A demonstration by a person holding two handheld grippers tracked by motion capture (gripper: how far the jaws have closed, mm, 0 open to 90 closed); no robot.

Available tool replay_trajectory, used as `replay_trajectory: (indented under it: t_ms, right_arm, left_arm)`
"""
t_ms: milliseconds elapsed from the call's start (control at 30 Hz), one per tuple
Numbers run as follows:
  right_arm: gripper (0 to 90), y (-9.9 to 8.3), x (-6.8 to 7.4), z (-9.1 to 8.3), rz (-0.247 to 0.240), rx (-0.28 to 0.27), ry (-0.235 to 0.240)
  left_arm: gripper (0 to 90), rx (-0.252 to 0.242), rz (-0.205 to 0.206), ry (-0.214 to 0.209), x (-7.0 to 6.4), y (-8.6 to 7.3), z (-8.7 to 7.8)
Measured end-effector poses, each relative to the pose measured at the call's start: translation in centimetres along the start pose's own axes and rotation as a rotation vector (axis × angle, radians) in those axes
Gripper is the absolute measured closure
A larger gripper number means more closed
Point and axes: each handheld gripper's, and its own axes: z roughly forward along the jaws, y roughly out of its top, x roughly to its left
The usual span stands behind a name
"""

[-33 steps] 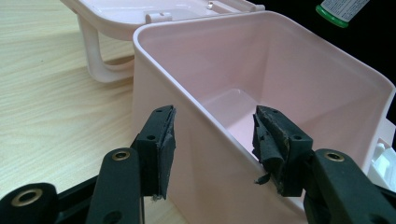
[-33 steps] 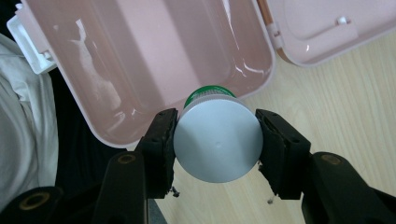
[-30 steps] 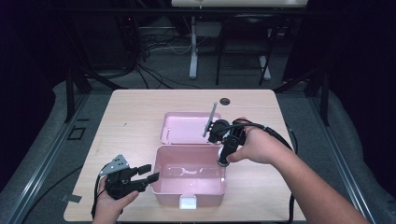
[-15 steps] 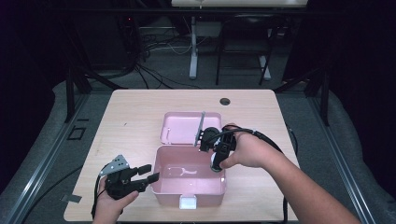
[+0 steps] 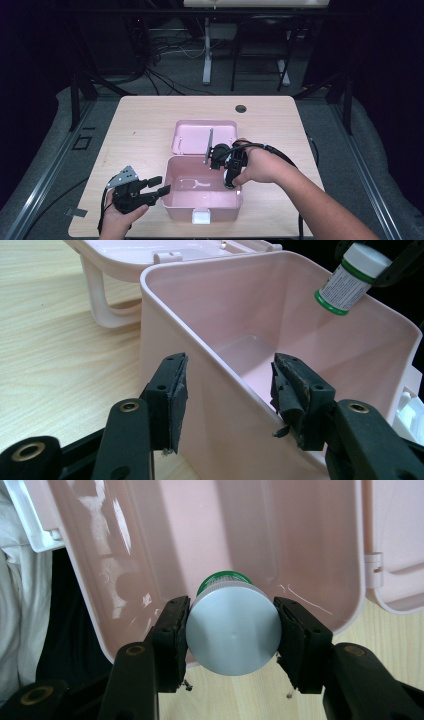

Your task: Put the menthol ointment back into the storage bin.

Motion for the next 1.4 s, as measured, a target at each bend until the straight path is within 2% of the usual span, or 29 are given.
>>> replay_trajectory:
  t_ms: [833, 1400]
  right_arm:
    - [50.3, 0.0, 0.0, 3.9, -0.038, 0.038, 0.004]
    - [50.3, -0.2, -0.1, 5.4, -0.039, 0.054, 0.008]
  left_arm:
    - [48.8, 0.001, -0.004, -0.004, 0.0, 0.0, 0.0]
    - [48.7, 0.001, -0.003, -0.005, 0.0, 0.0, 0.1]
